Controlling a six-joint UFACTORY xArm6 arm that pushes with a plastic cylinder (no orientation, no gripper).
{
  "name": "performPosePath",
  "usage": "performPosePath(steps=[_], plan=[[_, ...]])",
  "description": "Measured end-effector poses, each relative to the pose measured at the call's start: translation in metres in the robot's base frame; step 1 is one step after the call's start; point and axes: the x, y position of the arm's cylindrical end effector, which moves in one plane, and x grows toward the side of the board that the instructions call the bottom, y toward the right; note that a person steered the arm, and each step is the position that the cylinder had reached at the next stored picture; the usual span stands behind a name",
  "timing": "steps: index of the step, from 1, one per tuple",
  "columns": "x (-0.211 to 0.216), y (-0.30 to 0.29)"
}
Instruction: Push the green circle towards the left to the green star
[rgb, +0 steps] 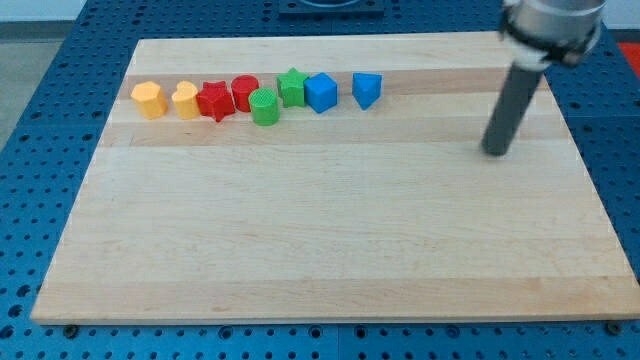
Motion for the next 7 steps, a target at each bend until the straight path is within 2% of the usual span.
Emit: performPosePath(steps=[1, 2, 3, 4, 6, 7], plan=[[0.004, -0.105], [-0.014, -0.194], [-0.050, -0.222], [-0.074, -0.224], [-0.037, -0.236], [-0.040, -0.261]])
